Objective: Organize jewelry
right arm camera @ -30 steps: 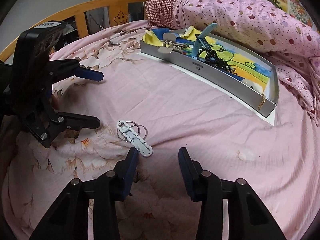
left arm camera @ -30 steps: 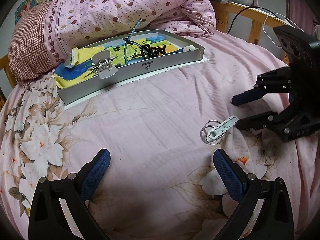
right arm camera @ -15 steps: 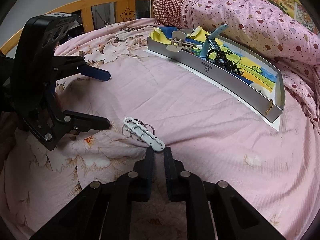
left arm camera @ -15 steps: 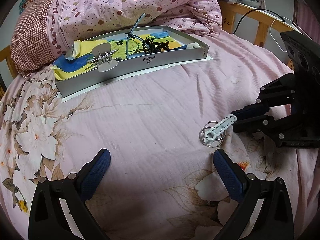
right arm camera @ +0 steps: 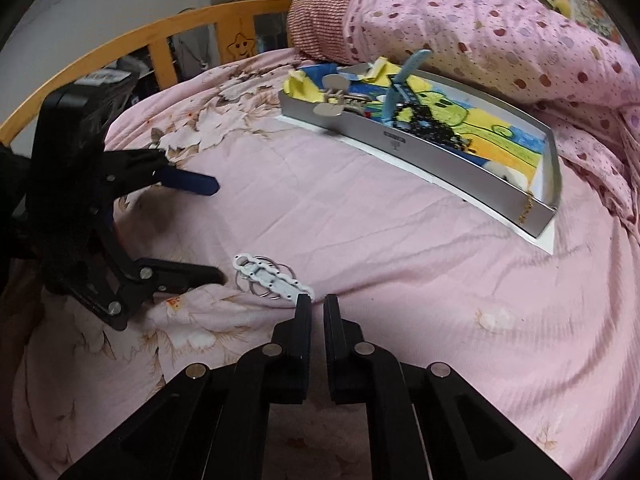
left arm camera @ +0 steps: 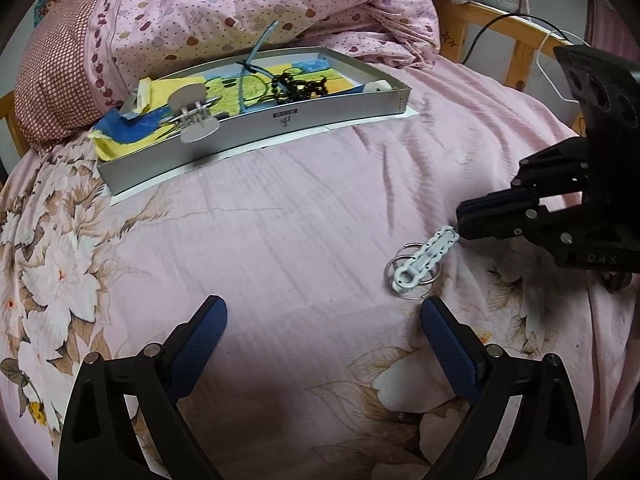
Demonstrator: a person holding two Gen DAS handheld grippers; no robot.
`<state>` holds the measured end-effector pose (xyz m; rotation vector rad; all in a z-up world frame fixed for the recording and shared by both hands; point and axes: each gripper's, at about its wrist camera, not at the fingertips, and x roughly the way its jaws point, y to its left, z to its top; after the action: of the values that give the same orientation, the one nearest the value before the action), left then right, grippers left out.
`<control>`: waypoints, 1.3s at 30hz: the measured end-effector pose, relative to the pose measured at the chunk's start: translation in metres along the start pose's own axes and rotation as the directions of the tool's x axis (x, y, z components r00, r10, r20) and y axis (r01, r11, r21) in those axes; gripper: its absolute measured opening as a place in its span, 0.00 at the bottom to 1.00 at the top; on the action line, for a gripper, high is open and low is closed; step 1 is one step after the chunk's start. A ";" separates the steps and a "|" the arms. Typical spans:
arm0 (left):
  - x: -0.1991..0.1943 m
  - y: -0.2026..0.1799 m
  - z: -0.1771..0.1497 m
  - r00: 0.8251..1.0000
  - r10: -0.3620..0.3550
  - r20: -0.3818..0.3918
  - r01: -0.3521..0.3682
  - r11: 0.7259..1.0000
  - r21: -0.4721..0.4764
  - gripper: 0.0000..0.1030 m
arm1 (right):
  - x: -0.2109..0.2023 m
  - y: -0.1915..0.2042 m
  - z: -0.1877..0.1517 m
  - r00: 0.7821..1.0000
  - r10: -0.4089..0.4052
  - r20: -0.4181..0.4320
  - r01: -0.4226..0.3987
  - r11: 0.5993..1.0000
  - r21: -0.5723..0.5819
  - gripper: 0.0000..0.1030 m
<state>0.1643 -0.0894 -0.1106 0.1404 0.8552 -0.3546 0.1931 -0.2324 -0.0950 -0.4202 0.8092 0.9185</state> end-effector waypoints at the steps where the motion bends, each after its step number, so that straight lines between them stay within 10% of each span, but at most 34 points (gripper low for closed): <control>1: 0.000 0.001 0.000 1.000 0.002 -0.001 -0.002 1.000 -0.006 0.92 | 0.001 0.001 0.001 1.000 0.001 -0.002 -0.001 1.000 -0.010 0.13; 6: 0.000 0.004 0.000 1.000 0.009 -0.009 -0.010 1.000 -0.025 0.92 | 0.003 0.000 0.001 1.000 0.005 0.001 -0.005 0.999 -0.035 0.27; 26: 0.005 -0.002 0.002 1.000 -0.020 -0.021 0.021 0.999 0.035 0.91 | 0.014 -0.018 0.007 0.998 0.056 -0.017 -0.058 0.993 -0.102 0.27; 39: 0.017 -0.016 0.021 0.993 -0.119 -0.009 0.119 0.991 0.067 0.43 | 0.005 -0.027 -0.005 0.999 0.004 -0.038 -0.005 1.000 -0.011 0.27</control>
<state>0.1835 -0.1135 -0.1093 0.1531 0.8588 -0.4953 0.2146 -0.2478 -0.1019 -0.4466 0.8399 0.9217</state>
